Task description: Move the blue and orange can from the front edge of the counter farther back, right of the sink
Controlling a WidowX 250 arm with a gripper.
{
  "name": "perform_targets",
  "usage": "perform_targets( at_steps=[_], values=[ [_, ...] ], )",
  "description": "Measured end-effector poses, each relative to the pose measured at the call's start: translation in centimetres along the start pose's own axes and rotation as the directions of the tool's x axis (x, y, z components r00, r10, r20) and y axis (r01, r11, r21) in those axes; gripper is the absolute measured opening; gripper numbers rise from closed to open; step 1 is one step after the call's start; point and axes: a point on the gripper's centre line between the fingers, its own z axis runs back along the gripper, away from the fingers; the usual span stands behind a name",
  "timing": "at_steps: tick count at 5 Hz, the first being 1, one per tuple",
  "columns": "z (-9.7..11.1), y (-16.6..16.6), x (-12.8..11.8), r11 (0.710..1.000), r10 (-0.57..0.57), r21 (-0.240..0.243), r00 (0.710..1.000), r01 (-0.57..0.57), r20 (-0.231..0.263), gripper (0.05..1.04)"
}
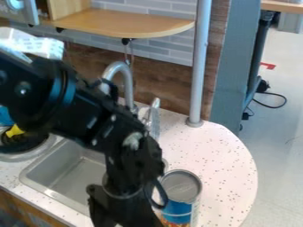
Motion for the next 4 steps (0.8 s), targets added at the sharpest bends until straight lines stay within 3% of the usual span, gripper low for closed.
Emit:
perform_targets(
  at_steps=[1, 2, 3, 4],
  values=[
    [-2.1, 0.3, -0.9, 1.0, 0.01, 0.016, 1.0, -0.01, -0.003, 1.0],
    [-2.9, 0.4, -0.8, 1.0, 0.007, 0.02, 0.999, -0.008, 0.04, 1.0],
    [-3.8, 0.5, 0.1, 0.999, 0.008, 0.033, 0.998, -0.01, 0.058, 1.0],
    [-5.5, 0.7, 1.8, 0.998, 0.042, 0.054, 0.998, -0.044, 0.038, 1.0]
  ],
)
